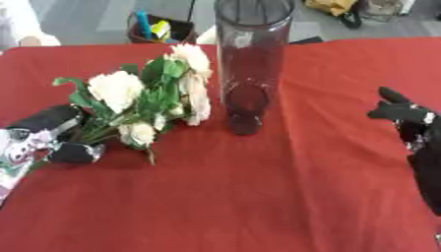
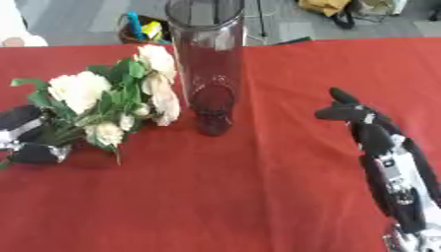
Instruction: Arrange flowers into the vase.
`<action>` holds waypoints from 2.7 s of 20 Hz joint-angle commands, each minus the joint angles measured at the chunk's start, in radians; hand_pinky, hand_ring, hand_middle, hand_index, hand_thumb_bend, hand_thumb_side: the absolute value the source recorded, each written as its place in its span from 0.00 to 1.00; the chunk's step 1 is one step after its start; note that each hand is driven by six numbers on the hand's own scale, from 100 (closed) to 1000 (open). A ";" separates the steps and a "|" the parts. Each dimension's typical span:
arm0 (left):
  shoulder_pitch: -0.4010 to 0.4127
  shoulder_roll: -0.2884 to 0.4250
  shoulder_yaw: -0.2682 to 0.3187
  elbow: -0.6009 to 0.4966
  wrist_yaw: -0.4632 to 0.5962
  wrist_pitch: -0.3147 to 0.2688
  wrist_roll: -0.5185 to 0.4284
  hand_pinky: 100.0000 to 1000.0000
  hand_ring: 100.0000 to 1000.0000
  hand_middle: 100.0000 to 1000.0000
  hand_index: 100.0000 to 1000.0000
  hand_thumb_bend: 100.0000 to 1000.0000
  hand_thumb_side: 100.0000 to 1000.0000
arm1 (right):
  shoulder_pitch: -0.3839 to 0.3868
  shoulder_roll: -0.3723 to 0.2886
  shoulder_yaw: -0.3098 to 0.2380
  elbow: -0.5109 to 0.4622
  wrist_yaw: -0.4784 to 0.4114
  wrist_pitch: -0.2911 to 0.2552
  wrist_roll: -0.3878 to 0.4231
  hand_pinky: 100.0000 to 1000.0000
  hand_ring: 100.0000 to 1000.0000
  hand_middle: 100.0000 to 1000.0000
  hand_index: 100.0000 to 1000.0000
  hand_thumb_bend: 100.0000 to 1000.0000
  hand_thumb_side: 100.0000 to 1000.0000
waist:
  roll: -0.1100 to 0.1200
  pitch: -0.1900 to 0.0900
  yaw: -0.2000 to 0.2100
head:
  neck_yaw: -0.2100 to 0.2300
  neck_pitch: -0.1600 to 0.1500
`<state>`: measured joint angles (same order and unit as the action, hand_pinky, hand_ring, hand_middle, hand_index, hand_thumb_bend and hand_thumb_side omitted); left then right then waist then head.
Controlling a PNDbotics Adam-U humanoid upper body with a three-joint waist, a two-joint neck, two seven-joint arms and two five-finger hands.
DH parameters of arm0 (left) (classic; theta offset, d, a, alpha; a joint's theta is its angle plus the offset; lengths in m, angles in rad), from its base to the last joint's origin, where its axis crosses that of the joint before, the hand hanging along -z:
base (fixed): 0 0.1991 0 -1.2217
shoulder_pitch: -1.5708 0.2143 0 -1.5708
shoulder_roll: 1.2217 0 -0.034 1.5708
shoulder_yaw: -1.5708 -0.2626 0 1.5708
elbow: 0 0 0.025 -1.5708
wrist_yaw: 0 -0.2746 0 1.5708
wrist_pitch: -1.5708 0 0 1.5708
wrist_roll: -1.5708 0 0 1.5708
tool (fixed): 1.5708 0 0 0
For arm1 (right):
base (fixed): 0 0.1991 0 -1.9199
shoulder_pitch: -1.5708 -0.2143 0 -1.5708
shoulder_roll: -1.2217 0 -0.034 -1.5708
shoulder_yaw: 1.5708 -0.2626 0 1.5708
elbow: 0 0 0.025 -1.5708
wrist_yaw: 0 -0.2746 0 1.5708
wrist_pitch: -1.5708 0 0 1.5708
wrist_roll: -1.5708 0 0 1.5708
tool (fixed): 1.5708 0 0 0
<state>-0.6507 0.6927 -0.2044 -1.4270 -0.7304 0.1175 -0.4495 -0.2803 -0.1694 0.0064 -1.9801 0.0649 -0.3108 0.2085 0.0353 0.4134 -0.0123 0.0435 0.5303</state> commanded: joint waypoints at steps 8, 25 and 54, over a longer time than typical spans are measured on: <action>-0.029 0.013 -0.009 0.030 -0.081 -0.014 0.034 0.00 0.00 0.00 0.12 0.00 0.14 | -0.003 -0.002 0.000 -0.020 0.004 -0.004 0.007 1.00 1.00 0.65 0.73 0.00 0.97 | -0.001 -0.017 0.003 | 0.004 -0.007; -0.010 0.026 -0.010 -0.030 -0.029 -0.086 0.061 0.00 0.00 0.00 0.00 0.00 0.42 | -0.002 -0.001 -0.003 -0.020 0.005 -0.005 0.008 1.00 1.00 0.65 0.72 0.00 0.97 | -0.003 -0.019 0.002 | -0.017 0.002; 0.077 0.104 0.088 -0.154 0.014 0.041 0.101 0.00 0.00 0.00 0.00 0.00 0.33 | 0.002 0.000 -0.007 -0.020 0.012 -0.010 0.008 1.00 1.00 0.65 0.73 0.00 0.97 | -0.006 -0.016 0.008 | -0.045 -0.004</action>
<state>-0.5643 0.7562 -0.1438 -1.5606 -0.7219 0.1538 -0.3553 -0.2724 -0.1639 0.0058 -1.9801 0.0698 -0.3172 0.2180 0.0291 0.4148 -0.0063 0.0017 0.5326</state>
